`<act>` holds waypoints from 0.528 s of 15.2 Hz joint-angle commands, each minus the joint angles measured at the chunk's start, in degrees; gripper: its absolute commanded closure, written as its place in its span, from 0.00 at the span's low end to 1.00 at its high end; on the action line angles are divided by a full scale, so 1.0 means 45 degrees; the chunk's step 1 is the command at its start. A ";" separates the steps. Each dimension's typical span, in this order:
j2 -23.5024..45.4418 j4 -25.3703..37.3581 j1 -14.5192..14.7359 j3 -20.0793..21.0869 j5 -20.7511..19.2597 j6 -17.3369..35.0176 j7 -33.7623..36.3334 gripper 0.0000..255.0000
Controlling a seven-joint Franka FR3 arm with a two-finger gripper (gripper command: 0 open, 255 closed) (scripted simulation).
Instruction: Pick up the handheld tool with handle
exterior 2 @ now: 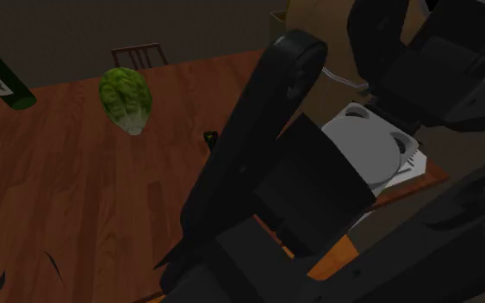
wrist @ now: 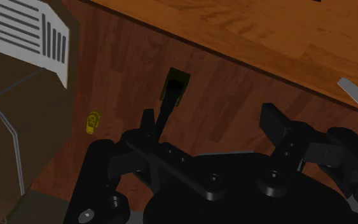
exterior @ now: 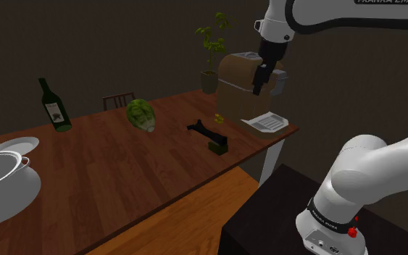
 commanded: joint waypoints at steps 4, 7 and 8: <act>0.1072 -0.0188 -0.0175 -0.0055 0.0051 0.1157 0.0336 0.00; 0.2254 -0.0224 -0.0344 -0.0110 0.0094 0.2273 0.0659 0.00; 0.2669 -0.0203 -0.0400 -0.0128 0.0108 0.2632 0.0764 0.00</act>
